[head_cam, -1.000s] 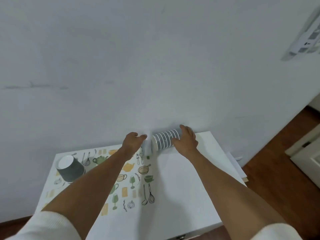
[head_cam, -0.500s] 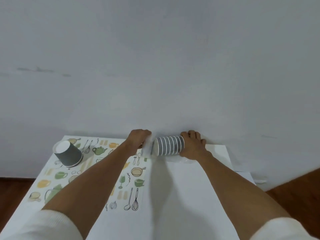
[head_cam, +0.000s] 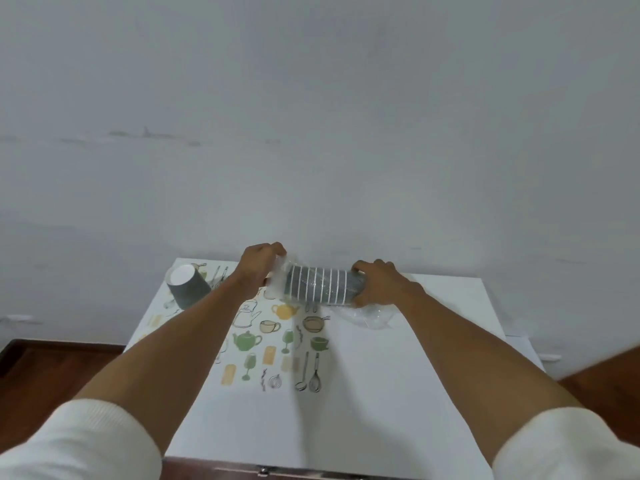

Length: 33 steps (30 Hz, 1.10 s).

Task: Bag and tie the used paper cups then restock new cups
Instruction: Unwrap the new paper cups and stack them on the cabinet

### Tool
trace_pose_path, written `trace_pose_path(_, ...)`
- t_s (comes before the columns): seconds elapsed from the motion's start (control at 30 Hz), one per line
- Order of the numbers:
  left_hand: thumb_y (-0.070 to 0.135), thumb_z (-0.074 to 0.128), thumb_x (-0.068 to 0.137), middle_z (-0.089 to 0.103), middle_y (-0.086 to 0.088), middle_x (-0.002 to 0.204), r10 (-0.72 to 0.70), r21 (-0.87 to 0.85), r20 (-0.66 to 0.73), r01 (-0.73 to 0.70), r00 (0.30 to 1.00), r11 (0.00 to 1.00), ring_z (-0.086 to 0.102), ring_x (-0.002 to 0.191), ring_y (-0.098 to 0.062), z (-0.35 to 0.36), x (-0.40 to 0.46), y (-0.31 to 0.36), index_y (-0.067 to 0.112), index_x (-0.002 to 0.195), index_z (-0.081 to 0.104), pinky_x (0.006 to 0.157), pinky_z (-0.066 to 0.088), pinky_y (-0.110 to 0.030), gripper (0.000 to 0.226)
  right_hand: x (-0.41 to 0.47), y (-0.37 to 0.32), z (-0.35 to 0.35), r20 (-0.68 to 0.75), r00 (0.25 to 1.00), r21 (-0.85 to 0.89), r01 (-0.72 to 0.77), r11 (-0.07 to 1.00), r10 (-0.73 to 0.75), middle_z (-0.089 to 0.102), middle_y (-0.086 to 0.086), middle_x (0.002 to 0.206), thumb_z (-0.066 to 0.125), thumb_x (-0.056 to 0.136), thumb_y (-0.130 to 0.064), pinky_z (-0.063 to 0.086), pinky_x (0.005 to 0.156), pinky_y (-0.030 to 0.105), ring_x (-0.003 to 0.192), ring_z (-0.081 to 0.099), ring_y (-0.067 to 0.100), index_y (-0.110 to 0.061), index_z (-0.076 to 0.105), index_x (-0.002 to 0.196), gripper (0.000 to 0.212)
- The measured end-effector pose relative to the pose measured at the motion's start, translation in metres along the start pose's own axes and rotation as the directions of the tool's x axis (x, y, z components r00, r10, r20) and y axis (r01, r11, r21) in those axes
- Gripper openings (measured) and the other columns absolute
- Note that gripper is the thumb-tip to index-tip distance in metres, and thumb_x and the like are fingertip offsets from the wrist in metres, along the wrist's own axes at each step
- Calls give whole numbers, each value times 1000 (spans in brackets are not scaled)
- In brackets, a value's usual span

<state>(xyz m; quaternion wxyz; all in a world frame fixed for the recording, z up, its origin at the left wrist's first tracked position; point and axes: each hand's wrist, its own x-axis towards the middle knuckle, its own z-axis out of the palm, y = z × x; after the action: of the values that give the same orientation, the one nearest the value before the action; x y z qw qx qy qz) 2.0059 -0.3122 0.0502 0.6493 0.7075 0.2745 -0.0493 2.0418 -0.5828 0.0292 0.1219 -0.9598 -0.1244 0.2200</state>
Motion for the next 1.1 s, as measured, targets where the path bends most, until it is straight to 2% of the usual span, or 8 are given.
trace_pose_path(0.2, 10, 52, 81, 69, -2, 84, -10, -33, 94, 13, 996, 999, 64, 80, -22, -52, -7, -20, 15, 82, 69, 66, 54, -32, 18, -5, -38, 19, 101, 995, -194, 6, 981, 14, 45, 3, 112, 91, 57, -29, 53, 92, 50, 111, 51, 27, -25, 50, 121, 76)
trace_pose_path(0.37, -10, 47, 82, 71, -3, 86, 96, 69, 298, -122, 950, 990, 66, 84, -23, -75, -7, -37, 12, 88, 72, 75, 58, -41, 33, -12, -50, 26, 57, 998, -212, -28, 977, 41, 63, 7, 113, 88, 63, -29, 55, 86, 41, 102, 63, 30, -23, 53, 120, 67)
trace_pose_path(0.53, -16, 49, 86, 74, -1, 104, 117, 159, 462, -211, 879, 964, 70, 88, -17, -81, -4, -40, 13, 115, 74, 87, 59, -47, 48, -20, -54, 29, 20, 995, -222, -90, 971, 97, 62, 6, 114, 85, 66, -19, 52, 74, 36, 97, 62, 28, -24, 51, 123, 66)
trace_pose_path(0.7, -13, 56, 87, 70, -4, 110, 92, 213, 583, -261, 807, 942, 63, 86, -14, -83, -8, -38, 17, 128, 69, 70, 50, -26, 52, -24, -53, 28, -5, 987, -248, -155, 956, 159, 54, 6, 117, 87, 69, -16, 44, 68, 34, 104, 63, 29, -13, 55, 117, 58)
trace_pose_path(0.8, -14, 66, 83, 70, -6, 111, 85, 236, 616, -286, 783, 929, 66, 91, -12, -83, -4, -38, 17, 133, 66, 74, 54, -21, 59, -25, -51, 26, -19, 985, -281, -171, 944, 173, 52, 5, 113, 85, 72, -15, 43, 64, 33, 104, 64, 28, -12, 56, 115, 52)
trace_pose_path(0.9, -11, 76, 75, 67, 3, 121, 69, 322, 610, -326, 790, 889, 62, 104, -5, -80, 0, -42, 26, 136, 62, 76, 52, -13, 73, -25, -47, 24, -75, 986, -322, -162, 933, 146, 57, 8, 106, 72, 82, -6, 43, 59, 29, 87, 64, 26, -13, 55, 101, 27)
trace_pose_path(1.0, -1, 89, 65, 61, 18, 124, 116, 405, 577, -406, 809, 819, 54, 106, 12, -80, 4, -47, 38, 133, 58, 76, 46, -5, 85, -23, -42, 25, -102, 990, -368, -132, 921, 101, 60, 11, 121, 52, 94, -4, 47, 76, 33, 103, 65, 32, -11, 59, 120, 28)
trace_pose_path(1.1, 8, 93, 60, 59, 7, 129, 189, 507, 543, -499, 818, 703, 56, 119, -11, -78, 8, -53, 29, 136, 58, 100, 46, -26, 86, -23, -40, 24, -25, 994, -415, -106, 904, 105, 56, 6, 137, 46, 98, -8, 44, 86, 34, 121, 60, 31, -22, 51, 141, 46)
